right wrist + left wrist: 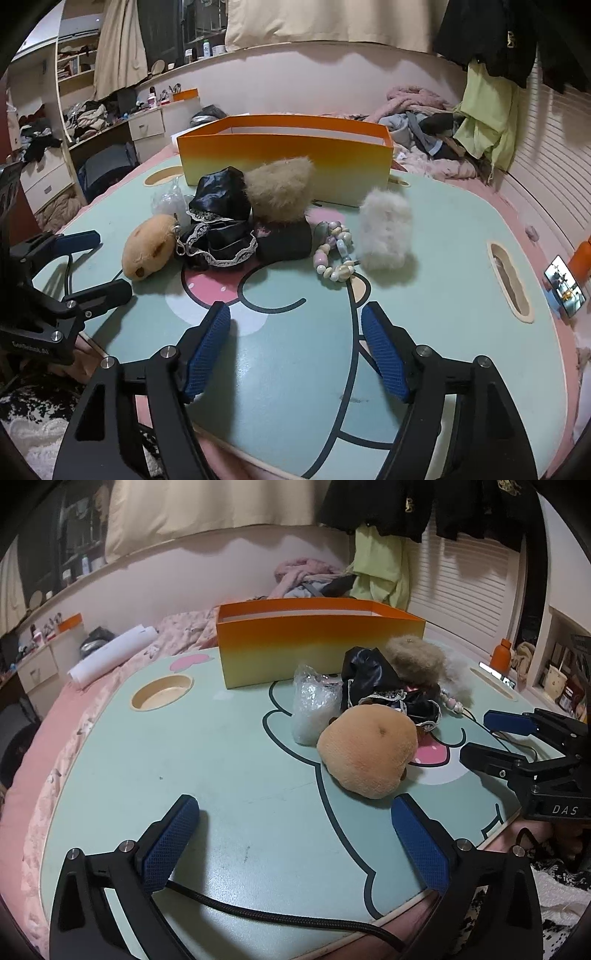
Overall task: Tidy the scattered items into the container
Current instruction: 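Grasp the tan round plush with the left gripper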
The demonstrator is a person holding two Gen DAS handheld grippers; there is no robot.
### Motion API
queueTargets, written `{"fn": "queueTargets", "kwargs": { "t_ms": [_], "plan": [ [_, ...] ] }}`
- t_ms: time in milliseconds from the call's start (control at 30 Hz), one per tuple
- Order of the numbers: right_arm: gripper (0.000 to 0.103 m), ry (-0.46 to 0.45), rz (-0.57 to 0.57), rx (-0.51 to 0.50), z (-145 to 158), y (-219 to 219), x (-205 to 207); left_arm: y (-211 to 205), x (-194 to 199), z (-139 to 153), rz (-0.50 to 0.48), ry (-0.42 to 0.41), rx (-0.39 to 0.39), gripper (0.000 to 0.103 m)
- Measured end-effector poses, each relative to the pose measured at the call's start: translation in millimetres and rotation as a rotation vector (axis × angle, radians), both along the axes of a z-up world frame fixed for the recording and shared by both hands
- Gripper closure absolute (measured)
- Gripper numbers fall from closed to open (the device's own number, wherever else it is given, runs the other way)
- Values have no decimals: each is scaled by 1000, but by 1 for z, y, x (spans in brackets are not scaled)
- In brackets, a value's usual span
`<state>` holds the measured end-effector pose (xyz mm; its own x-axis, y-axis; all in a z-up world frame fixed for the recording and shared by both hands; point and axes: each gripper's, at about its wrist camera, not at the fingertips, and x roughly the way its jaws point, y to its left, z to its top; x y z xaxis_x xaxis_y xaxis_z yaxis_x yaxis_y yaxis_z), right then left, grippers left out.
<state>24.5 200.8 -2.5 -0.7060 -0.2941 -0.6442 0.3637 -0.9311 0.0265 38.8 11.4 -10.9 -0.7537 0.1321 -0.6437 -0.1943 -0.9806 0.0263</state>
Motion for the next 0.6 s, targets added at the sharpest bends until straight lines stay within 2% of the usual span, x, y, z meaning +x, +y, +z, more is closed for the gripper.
{"fn": "queueTargets", "kwargs": {
  "t_ms": [167, 267, 400, 467, 500, 567, 600],
  "plan": [
    [29, 14, 12, -10, -1, 2, 0, 0, 2, 1, -8, 9, 7, 0],
    [29, 14, 12, -11, -2, 2, 1, 2, 8, 9, -30, 46, 15, 0],
    [29, 15, 13, -13, -2, 2, 2, 11, 11, 22, -97, 81, 50, 2],
    [28, 16, 12, -14, -1, 2, 2, 15, 5, 26, -116, 73, 72, 12],
    [28, 17, 11, -14, -1, 2, 2, 17, -1, 28, -124, 60, 85, 21],
    [28, 19, 8, -16, -1, 2, 3, 22, -11, 26, -138, 28, 99, 29],
    [28, 19, 8, -17, -1, 3, 2, 26, -16, 25, -145, 11, 103, 37]
  ]
}}
